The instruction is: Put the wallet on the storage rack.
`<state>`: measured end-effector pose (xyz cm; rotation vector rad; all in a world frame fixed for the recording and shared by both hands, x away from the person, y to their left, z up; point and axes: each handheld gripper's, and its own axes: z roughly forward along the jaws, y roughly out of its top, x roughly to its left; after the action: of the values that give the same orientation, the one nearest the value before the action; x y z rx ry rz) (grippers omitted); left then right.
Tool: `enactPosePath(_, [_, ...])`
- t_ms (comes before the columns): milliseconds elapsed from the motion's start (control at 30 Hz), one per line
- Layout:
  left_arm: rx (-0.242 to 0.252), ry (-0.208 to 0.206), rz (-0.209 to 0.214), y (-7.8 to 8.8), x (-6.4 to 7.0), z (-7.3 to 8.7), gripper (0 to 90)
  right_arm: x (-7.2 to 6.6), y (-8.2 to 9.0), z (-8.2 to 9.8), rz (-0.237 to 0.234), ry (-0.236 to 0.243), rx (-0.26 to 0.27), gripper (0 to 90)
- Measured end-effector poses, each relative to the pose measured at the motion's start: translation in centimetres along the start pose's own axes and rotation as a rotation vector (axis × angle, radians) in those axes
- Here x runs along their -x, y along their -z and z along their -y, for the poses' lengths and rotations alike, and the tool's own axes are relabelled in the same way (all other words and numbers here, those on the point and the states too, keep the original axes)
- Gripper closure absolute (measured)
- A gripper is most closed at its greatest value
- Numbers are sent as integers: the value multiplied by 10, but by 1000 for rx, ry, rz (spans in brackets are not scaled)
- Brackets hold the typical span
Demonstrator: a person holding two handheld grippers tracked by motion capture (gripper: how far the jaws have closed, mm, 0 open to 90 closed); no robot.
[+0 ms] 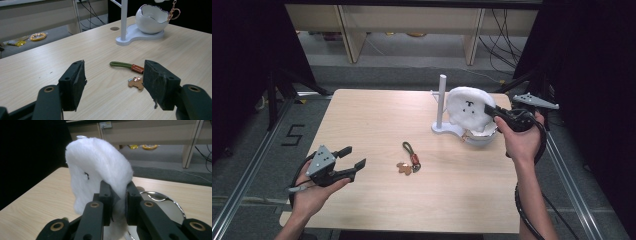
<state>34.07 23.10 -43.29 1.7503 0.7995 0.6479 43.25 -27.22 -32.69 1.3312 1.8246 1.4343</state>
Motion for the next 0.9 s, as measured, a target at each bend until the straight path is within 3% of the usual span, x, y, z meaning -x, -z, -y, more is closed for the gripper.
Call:
enactPosePath(167, [-10, 17, -1, 0, 1, 6, 341, 9, 2, -2, 23, -28, 3, 802])
enactPosePath(233, [-6, 20, 1, 0, 1, 8, 340, 14, 2, -4, 30, -8, 16, 802])
enactPosePath(267, [-12, 18, 3, 0, 1, 9, 340, 14, 2, -5, 36, -35, 12, 802])
enactPosePath(367, [-11, 29, 3, 0, 2, 11, 339, 21, 2, -8, 50, -26, 25, 802])
enactPosePath(900, [-18, 27, 16, -2, 4, 18, 339, 44, -13, -9, 97, -77, 17, 801])
